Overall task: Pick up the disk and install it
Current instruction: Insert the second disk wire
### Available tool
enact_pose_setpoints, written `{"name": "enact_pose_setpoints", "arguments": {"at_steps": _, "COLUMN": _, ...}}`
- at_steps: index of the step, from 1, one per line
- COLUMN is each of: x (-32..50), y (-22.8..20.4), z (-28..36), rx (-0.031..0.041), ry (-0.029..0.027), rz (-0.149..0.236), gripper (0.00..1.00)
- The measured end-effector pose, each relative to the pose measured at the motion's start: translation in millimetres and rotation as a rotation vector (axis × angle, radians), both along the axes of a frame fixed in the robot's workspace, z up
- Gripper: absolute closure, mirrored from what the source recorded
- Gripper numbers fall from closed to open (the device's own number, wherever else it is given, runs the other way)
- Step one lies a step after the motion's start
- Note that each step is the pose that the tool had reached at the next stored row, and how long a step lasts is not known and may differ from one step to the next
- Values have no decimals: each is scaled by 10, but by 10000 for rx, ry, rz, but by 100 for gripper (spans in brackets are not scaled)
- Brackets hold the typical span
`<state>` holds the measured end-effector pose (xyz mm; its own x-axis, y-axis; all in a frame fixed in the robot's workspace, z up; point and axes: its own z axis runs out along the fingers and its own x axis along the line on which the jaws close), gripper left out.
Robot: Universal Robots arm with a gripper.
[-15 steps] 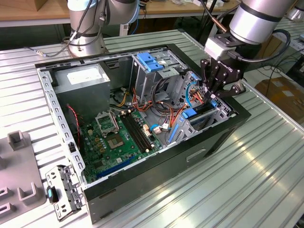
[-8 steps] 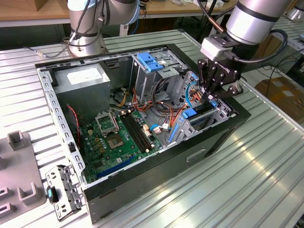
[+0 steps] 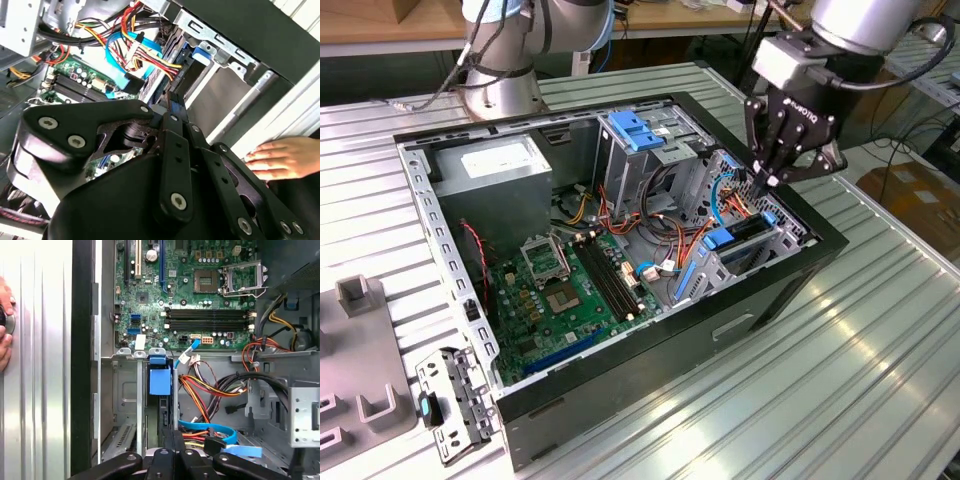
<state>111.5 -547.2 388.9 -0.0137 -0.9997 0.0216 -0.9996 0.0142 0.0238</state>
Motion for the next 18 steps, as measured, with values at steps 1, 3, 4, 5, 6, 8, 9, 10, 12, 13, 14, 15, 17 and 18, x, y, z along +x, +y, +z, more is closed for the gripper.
{"name": "enact_pose_setpoints", "arguments": {"at_steps": 1, "x": 1, "y": 21, "z": 49, "rx": -31, "ry": 1, "rz": 0, "gripper": 89}}
{"name": "enact_pose_setpoints", "arguments": {"at_steps": 3, "x": 6, "y": 74, "z": 93, "rx": -126, "ry": 17, "rz": 0, "gripper": 89}}
{"name": "enact_pose_setpoints", "arguments": {"at_steps": 4, "x": 11, "y": 110, "z": 101, "rx": -181, "ry": 30, "rz": 1, "gripper": 89}}
{"name": "enact_pose_setpoints", "arguments": {"at_steps": 5, "x": 13, "y": 144, "z": 107, "rx": -233, "ry": 44, "rz": 0, "gripper": 89}}
{"name": "enact_pose_setpoints", "arguments": {"at_steps": 6, "x": 16, "y": 181, "z": 111, "rx": -282, "ry": 60, "rz": 0, "gripper": 89}}
{"name": "enact_pose_setpoints", "arguments": {"at_steps": 8, "x": 26, "y": 289, "z": 118, "rx": -398, "ry": 120, "rz": 1, "gripper": 89}}
{"name": "enact_pose_setpoints", "arguments": {"at_steps": 9, "x": 30, "y": 326, "z": 118, "rx": -425, "ry": 147, "rz": 1, "gripper": 89}}
{"name": "enact_pose_setpoints", "arguments": {"at_steps": 10, "x": 34, "y": 361, "z": 118, "rx": -451, "ry": 174, "rz": 2, "gripper": 89}}
{"name": "enact_pose_setpoints", "arguments": {"at_steps": 12, "x": 47, "y": 426, "z": 118, "rx": -504, "ry": 240, "rz": 2, "gripper": 89}}
{"name": "enact_pose_setpoints", "arguments": {"at_steps": 13, "x": 57, "y": 446, "z": 118, "rx": -524, "ry": 277, "rz": 4, "gripper": 89}}
{"name": "enact_pose_setpoints", "arguments": {"at_steps": 14, "x": 62, "y": 462, "z": 112, "rx": -588, "ry": 302, "rz": 3, "gripper": 89}}
{"name": "enact_pose_setpoints", "arguments": {"at_steps": 15, "x": 62, "y": 472, "z": 101, "rx": -669, "ry": 307, "rz": 1, "gripper": 89}}
{"name": "enact_pose_setpoints", "arguments": {"at_steps": 17, "x": 63, "y": 484, "z": 76, "rx": -799, "ry": 312, "rz": 0, "gripper": 89}}
{"name": "enact_pose_setpoints", "arguments": {"at_steps": 18, "x": 63, "y": 489, "z": 65, "rx": -878, "ry": 314, "rz": -1, "gripper": 89}}
